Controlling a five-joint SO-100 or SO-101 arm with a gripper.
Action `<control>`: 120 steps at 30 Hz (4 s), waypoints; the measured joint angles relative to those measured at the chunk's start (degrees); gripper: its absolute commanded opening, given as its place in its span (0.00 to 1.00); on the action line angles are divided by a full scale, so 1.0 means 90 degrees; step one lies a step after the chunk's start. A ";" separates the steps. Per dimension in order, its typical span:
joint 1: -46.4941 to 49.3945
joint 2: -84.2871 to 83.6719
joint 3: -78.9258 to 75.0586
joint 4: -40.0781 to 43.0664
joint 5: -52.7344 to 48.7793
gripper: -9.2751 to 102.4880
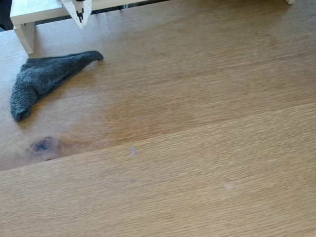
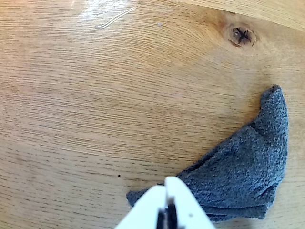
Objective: Clean the area in front of the robot
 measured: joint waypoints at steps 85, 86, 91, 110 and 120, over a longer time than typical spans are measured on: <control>0.5566 -1.0908 -0.4893 -0.4482 -0.0723 0.52; 0.5576 -1.1201 -0.4922 -0.4590 -0.0830 0.52; 0.5430 -1.2373 -0.5088 -0.5225 -0.1465 0.46; 0.4043 -1.2852 -0.5098 -0.6455 -0.2344 0.08; 0.1318 -0.9355 -0.5117 -0.4902 -0.0313 0.08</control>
